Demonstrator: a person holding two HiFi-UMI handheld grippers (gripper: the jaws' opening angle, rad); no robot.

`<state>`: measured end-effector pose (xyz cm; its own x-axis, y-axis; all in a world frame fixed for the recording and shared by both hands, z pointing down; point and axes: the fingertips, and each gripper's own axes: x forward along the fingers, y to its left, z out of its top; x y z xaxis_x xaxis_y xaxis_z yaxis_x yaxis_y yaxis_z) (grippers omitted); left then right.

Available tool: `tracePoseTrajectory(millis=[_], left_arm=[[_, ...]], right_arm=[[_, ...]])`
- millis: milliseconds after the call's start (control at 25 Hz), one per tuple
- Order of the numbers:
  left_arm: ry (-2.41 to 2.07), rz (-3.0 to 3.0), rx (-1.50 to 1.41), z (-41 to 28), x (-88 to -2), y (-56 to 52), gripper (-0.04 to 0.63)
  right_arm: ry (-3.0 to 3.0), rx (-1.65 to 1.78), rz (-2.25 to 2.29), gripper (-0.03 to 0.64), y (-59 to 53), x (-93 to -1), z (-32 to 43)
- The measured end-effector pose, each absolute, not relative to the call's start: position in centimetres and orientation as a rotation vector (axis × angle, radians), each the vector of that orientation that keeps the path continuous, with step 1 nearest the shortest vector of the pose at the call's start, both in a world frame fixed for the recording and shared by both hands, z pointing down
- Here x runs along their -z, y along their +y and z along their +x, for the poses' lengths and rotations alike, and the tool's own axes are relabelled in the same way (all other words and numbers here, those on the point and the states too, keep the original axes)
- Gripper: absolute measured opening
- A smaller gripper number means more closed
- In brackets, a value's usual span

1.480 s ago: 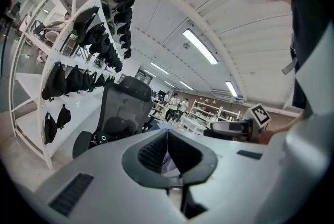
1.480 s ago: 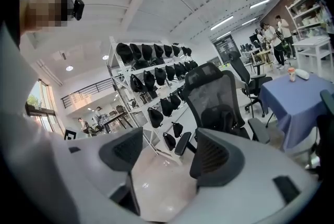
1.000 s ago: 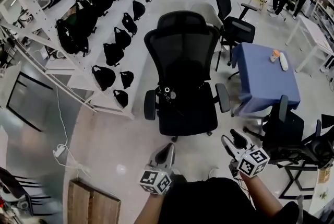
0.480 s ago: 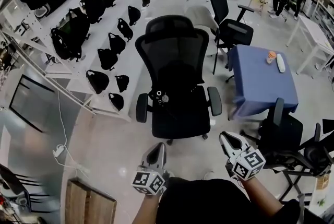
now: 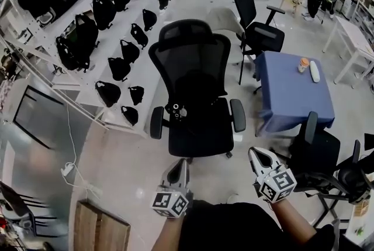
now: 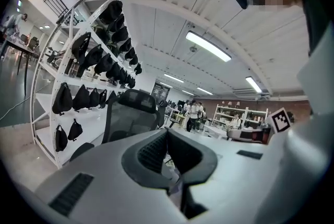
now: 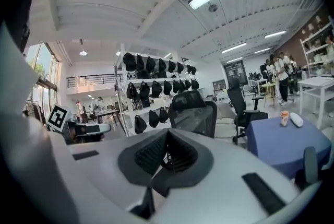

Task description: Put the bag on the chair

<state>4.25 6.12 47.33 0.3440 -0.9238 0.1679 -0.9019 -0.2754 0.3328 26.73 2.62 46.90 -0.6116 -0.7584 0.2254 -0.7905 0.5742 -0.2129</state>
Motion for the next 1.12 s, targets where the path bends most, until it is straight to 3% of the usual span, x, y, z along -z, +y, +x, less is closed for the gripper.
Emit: tracePoseTrajectory(millis=[320,1120], left_arm=[[-1.608,2.271,0.042,4.6,-47.5,5.3,0.011],[-1.522,2.282,0.032,-1.7,-49.3,6.1,0.011]], right_arm=[[-2.661,-0.402,1.410,0.000,2.5,-46.9,28.8],[-2.591,-0.386,1.488,0.000,3.7,-46.8,23.3]])
